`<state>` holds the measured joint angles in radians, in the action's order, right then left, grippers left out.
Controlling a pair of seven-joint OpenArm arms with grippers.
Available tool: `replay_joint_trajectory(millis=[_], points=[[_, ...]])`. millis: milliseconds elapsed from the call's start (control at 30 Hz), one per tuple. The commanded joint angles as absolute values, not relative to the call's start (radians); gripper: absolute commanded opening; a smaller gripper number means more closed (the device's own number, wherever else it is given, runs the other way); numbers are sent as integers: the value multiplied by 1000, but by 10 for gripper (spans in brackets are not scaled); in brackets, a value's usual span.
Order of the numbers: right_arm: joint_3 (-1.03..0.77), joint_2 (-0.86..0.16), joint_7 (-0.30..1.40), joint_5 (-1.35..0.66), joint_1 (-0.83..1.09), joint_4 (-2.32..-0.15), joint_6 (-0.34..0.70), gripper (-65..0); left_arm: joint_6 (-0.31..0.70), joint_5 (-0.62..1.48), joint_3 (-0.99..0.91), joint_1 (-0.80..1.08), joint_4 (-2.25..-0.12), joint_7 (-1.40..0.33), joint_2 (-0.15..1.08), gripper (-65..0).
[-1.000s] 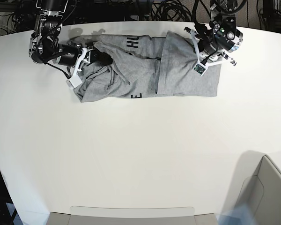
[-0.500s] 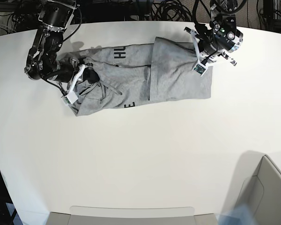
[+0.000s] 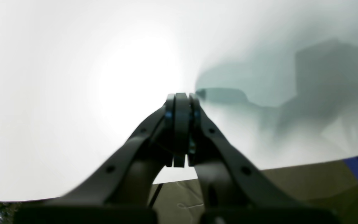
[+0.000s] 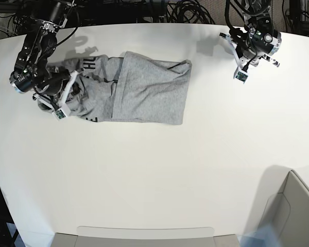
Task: Fold the T-shirt properly
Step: 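Grasp the shirt end with the right gripper and fold it toward the left gripper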
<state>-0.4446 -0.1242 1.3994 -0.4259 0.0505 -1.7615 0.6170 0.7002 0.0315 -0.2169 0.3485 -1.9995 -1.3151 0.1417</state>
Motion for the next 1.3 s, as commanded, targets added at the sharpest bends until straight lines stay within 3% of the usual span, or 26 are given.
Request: replay_joint_trajectory(millis=[0, 300, 700, 933, 1133, 1167, 1267], points=[[-414, -124, 1396, -437, 44, -1794, 585, -650, 698, 33, -223, 343, -2015, -1310, 165, -650], [-151, -53, 1396, -437, 56, -1965, 257, -650, 698, 33, -225, 344, -2014, -1310, 211, -650], [125, -22, 1396, -437, -8, -1919, -185, -650, 698, 33, -216, 344, -2014, -1310, 232, -650], [265, -2, 1396, -437, -102, -1641, -367, -650, 698, 33, -216, 344, -2014, -1308, 243, -650], [288, 10, 1396, -441, -124, -1652, -456, -650, 698, 33, -214, 344, -2014, -1307, 252, -650], [288, 13, 1396, -441, -124, -1666, -463, -645, 698, 33, -214, 344, -2014, -1307, 252, -650], [302, 13, 1396, -441, -117, -1727, -464, -502, 698, 33, -214, 344, -2014, -1305, 252, -650]])
